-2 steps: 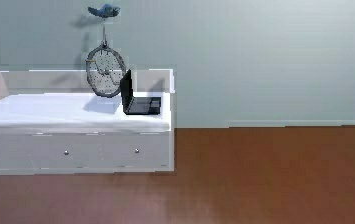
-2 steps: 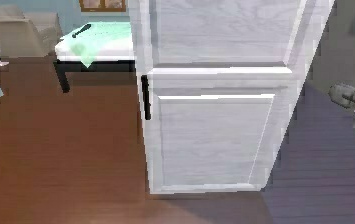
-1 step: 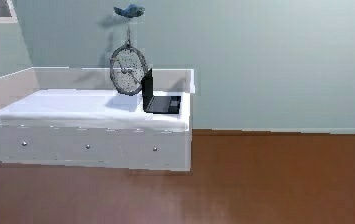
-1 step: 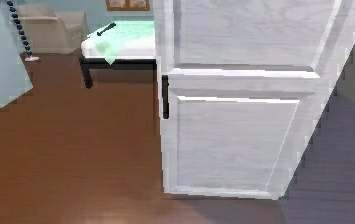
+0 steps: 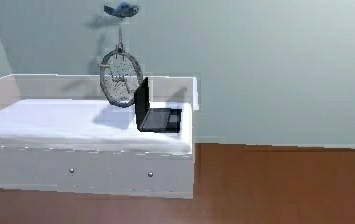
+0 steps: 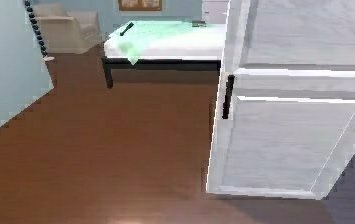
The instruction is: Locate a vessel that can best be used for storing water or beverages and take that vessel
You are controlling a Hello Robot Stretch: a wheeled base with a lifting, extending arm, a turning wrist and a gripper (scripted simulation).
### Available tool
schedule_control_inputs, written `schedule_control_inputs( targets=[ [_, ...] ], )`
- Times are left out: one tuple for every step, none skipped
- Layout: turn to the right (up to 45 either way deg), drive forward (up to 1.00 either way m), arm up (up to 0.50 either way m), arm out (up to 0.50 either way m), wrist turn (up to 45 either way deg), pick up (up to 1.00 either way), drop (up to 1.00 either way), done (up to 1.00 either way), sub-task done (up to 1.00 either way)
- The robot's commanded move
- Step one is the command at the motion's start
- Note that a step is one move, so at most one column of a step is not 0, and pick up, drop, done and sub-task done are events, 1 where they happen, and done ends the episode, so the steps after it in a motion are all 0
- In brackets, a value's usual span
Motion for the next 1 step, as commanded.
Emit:
schedule_control_inputs(
  targets=[
    [-45.0, 0.00, 0.00, 0.00, 0.0, 0.00, 0.00, 0.00, 0.00]
  ],
)
